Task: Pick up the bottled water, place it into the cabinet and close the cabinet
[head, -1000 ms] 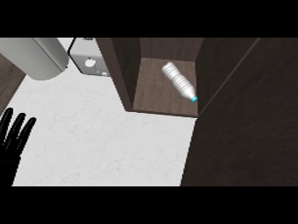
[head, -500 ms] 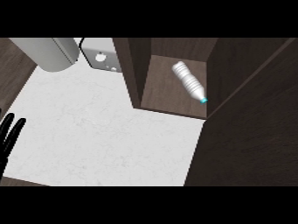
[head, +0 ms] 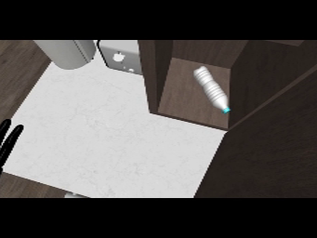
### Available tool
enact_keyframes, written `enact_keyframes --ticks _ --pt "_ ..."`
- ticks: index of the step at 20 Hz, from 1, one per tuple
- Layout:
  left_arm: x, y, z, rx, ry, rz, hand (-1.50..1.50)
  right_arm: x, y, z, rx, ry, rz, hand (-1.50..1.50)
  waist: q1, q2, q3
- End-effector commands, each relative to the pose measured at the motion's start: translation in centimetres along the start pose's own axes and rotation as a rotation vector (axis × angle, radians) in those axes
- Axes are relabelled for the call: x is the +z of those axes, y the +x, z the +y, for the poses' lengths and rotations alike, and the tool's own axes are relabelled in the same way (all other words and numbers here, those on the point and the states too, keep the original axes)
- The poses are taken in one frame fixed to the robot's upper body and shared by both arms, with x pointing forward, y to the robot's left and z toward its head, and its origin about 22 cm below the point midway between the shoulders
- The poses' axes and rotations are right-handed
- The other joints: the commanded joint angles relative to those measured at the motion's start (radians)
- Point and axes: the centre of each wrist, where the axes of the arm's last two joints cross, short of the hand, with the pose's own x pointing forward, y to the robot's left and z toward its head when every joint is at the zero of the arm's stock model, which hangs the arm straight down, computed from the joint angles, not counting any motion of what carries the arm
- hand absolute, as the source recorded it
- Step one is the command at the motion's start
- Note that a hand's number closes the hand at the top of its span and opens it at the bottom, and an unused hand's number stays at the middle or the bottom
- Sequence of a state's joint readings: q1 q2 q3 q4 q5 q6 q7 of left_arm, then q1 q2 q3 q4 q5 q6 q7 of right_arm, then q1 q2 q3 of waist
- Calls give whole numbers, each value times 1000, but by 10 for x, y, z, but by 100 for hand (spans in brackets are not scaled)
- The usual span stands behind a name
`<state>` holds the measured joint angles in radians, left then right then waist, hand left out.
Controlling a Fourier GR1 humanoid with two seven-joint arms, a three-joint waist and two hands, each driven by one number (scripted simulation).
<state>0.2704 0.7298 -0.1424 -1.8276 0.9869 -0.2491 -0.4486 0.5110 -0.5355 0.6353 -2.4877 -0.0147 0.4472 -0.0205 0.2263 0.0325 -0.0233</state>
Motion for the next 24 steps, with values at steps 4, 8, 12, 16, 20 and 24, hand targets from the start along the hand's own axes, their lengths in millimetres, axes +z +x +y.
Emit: enact_keyframes --ticks 4,8,12,16,20,24 --pt "-2 5 7 -13 -7 4 -150 -19 16 4 67 159 -32 150 13 -1 -6" --pt "-5 11 9 -16 -15 -8 -150 -23 11 0 81 162 -10 150 16 1 -6" --pt "-4 11 11 -12 -23 9 -150 -24 11 -6 124 181 8 150 21 2 -7" --pt "-5 11 12 -17 -16 9 -150 -27 13 -10 136 156 -19 150 10 7 -7" --pt "-2 11 17 -10 -11 9 -150 -28 8 -7 59 134 -32 150 11 14 -7" --pt "-9 15 16 -22 -33 -8 -150 -29 1 -3 -23 168 -45 150 32 40 -5"
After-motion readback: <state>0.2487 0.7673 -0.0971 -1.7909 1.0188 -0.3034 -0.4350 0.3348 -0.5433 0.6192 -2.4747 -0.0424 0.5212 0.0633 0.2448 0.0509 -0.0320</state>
